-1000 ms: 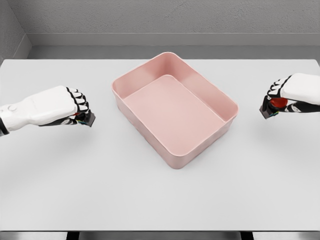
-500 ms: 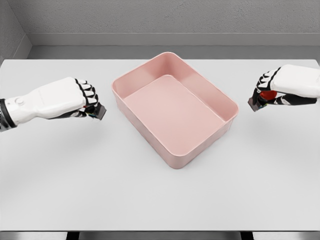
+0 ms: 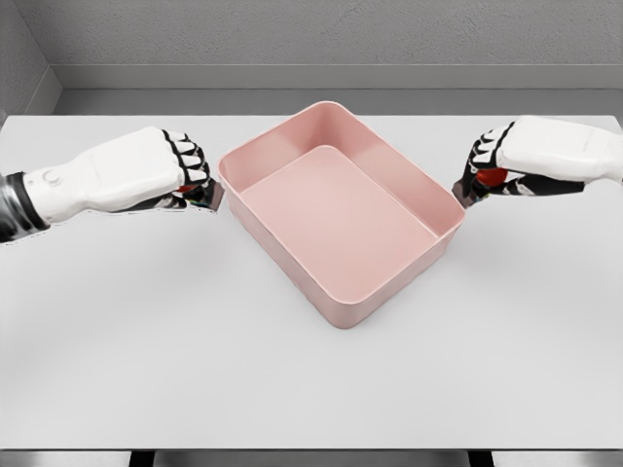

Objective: Put the industrial switch in the basket with both arms

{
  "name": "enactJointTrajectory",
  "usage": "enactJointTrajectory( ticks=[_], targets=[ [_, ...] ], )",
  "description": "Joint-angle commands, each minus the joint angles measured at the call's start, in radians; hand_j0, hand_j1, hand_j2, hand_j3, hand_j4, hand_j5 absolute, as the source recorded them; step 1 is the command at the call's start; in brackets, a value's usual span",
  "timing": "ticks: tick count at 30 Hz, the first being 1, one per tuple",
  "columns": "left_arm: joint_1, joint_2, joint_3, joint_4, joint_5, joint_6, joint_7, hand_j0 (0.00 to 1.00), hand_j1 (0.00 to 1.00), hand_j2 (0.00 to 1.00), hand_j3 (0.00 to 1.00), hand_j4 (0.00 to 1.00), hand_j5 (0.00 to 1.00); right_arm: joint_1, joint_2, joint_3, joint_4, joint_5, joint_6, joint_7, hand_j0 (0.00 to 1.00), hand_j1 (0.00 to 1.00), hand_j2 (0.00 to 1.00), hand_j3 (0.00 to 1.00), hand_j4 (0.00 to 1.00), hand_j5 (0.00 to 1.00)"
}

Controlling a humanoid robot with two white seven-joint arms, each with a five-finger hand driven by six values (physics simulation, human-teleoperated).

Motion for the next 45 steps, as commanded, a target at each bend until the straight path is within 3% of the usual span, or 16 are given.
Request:
enactJointTrajectory(
  ticks=[1,12,13,25,27,28,29,30,37,45],
  targets=[
    [-0.002,-0.017,-0.002,-0.002,0.006,0.001,0.000,0.37,0.37,0.37,0.37,0.37,0.37,0.000,0.019,-0.001,0.000,-0.007,0.002,0.003,0.47,0.47,0.47,0.47,0.47,0.47],
    [-0.040,-0.083,-0.008,0.001,-0.006,0.001,-0.003,0.37,0.37,0.37,0.37,0.37,0.37,-0.015,0.079,0.006,0.000,-0.005,0.002,0.011,0.46,0.46,0.46,0.46,0.46,0.46],
    [-0.044,-0.095,-0.009,0.003,-0.008,0.001,-0.005,0.37,0.37,0.37,0.37,0.37,0.37,-0.025,0.095,0.007,0.000,-0.005,0.002,0.046,0.46,0.46,0.46,0.46,0.46,0.46],
    [-0.064,-0.221,-0.012,0.017,-0.101,0.001,-0.005,0.37,0.37,0.37,0.37,0.37,0.37,-0.080,0.187,0.053,0.005,-0.004,0.002,0.086,0.47,0.47,0.47,0.47,0.47,0.47],
    [-0.064,-0.242,-0.014,0.032,-0.120,0.001,-0.005,0.37,0.37,0.37,0.37,0.37,0.37,-0.080,0.189,0.053,0.005,-0.002,0.002,0.086,0.54,0.54,0.54,0.54,0.54,0.54],
    [-0.064,-0.253,-0.014,0.035,-0.121,0.001,-0.005,0.37,0.37,0.37,0.37,0.37,0.37,-0.081,0.189,0.052,0.005,-0.002,0.002,0.085,0.71,0.71,0.71,0.71,0.71,0.71],
    [-0.066,-0.264,-0.014,0.035,-0.135,0.001,-0.005,0.37,0.37,0.37,0.37,0.37,0.37,-0.086,0.195,0.052,0.005,-0.002,0.002,0.077,0.97,0.97,0.97,0.97,0.97,0.97],
    [-0.067,-0.285,-0.014,0.049,-0.152,0.001,-0.005,0.37,0.37,0.37,0.37,0.37,0.37,-0.087,0.201,0.053,0.004,0.000,0.002,0.075,1.00,1.00,1.00,1.00,1.00,1.00],
    [-0.083,-0.382,-0.044,0.127,-0.227,0.001,-0.005,0.37,0.37,0.37,0.37,0.37,0.37,-0.109,0.229,0.067,0.004,0.000,0.002,0.072,1.00,1.00,1.00,1.00,1.00,1.00],
    [-0.112,-0.480,-0.110,0.242,-0.284,0.001,-0.023,0.38,0.38,0.38,0.38,0.38,0.38,-0.097,0.106,0.015,0.020,-0.020,0.002,0.069,1.00,1.00,1.00,1.00,1.00,1.00]
  ],
)
